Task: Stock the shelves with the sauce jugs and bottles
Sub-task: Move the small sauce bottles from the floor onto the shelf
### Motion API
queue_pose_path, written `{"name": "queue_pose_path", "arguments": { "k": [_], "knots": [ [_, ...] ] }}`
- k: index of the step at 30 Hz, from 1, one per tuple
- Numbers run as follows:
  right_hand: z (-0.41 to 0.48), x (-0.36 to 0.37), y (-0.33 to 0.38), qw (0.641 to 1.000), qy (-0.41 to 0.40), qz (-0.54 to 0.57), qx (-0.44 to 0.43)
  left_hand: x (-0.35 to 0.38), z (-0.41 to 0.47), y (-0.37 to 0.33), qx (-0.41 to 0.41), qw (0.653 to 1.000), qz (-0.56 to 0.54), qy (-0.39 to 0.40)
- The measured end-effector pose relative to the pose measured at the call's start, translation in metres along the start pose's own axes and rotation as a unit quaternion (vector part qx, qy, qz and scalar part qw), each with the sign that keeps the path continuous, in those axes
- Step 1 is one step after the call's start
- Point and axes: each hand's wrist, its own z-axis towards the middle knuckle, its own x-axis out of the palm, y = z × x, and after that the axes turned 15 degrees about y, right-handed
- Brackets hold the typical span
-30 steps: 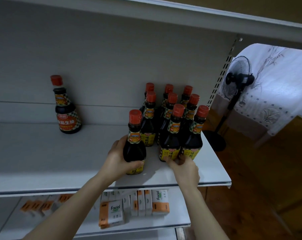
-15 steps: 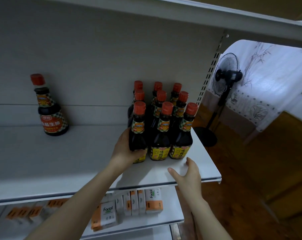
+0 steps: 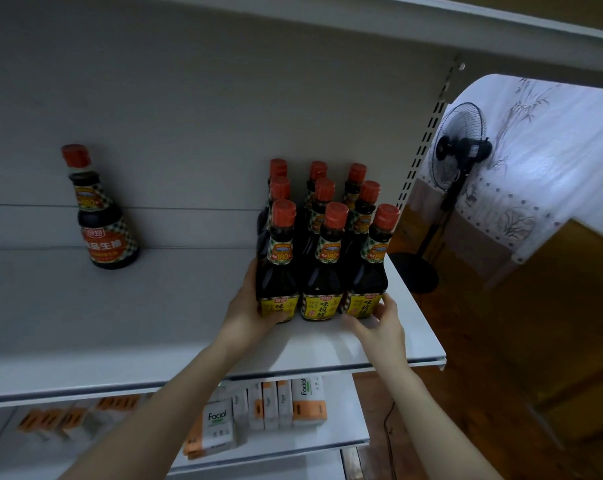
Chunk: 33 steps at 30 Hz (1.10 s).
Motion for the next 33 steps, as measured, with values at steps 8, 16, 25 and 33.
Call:
{"name": "queue_pose_path", "arguments": {
  "k": [8, 16, 25, 33],
  "knots": [
    [0.012, 0.004, 0.002, 0.998, -0.033, -0.046, 0.015, 0.001, 0.004, -0.001, -0.031, 0.999, 0.013, 0.000],
    [0.012, 0.003, 0.003, 0.997, -0.020, -0.068, 0.038, 0.002, 0.003, -0.008, -0.050, 0.998, 0.024, 0.000],
    [-0.041, 0.020, 0.005, 0.963, 0.015, -0.259, 0.069, -0.029, -0.063, 0.001, -0.053, 0.954, 0.294, 0.027],
    [-0.084, 0.162, 0.076, 0.959, 0.104, -0.259, -0.054, -0.163, -0.205, 0.063, -0.118, 0.904, 0.411, -0.007]
  ]
}}
